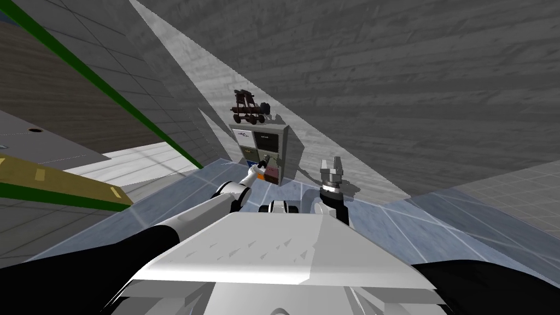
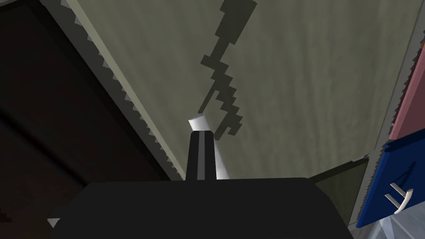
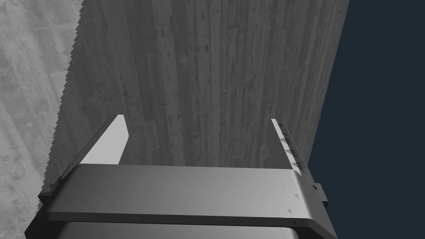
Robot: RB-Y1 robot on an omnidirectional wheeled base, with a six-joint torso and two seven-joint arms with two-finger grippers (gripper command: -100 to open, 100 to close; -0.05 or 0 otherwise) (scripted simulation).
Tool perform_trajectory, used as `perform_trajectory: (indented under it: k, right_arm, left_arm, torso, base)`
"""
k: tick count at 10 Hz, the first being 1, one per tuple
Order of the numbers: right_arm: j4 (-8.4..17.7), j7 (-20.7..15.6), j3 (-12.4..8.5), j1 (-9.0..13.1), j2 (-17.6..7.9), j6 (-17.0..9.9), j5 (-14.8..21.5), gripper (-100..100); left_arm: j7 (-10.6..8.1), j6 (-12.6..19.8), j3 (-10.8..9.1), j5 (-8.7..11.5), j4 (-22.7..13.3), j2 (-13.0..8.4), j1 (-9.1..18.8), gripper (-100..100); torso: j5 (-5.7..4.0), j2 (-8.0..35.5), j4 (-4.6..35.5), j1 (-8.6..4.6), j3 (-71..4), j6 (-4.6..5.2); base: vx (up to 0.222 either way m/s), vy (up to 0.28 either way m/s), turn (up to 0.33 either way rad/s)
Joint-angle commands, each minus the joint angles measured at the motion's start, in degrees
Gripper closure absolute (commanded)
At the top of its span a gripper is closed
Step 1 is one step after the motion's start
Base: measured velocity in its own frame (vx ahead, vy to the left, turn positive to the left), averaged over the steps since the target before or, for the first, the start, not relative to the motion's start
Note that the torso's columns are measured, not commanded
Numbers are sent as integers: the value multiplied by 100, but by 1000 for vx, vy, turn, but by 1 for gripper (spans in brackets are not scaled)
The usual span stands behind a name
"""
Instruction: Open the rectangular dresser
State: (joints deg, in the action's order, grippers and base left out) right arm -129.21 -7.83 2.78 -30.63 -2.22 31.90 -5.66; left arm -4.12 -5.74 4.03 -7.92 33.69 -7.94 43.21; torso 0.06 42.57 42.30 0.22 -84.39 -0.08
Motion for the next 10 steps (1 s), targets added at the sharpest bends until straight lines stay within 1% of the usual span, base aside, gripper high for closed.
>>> perform_trajectory:
  k: [1, 2, 3, 4, 8, 10]
  right_arm:
    - [0, 0, 0, 0, 0, 0, 0, 0]
    - [0, 0, 0, 1, 0, 0, 0, 0]
    - [0, 0, 0, 0, 0, 0, 0, 0]
    - [0, 0, 0, -1, 0, 0, 0, 0]
    - [-1, 0, 1, -5, 1, 1, 0, 0]
    - [-1, 0, 1, -3, 1, 1, 0, 0]
  left_arm:
    - [-14, 33, 27, 0, -38, 2, 45, 100]
    - [-21, 49, 39, 0, -32, 6, 60, 100]
    - [-25, 49, 47, 4, -10, -5, 39, 100]
    - [-22, 37, 34, 7, -17, -10, 13, -100]
    - [-6, -3, 0, 9, -37, -19, -33, -100]
    - [-5, -6, -1, 7, -45, -36, -28, -100]
  torso:
    - [-4, -9, 2, -15, -6, 6]
    - [-8, -15, 2, -27, -9, 8]
    - [-8, -33, -2, -24, -20, 8]
    - [-8, -67, -11, -30, -40, 8]
    - [-7, -42, -5, -26, -26, 8]
    - [-3, 8, 8, -10, 4, 7]
  base:
    - [-221, 35, 22]
    - [-189, 48, 18]
    - [-79, 26, 0]
    - [60, -19, -20]
    - [158, -48, -12]
    - [105, -24, -10]
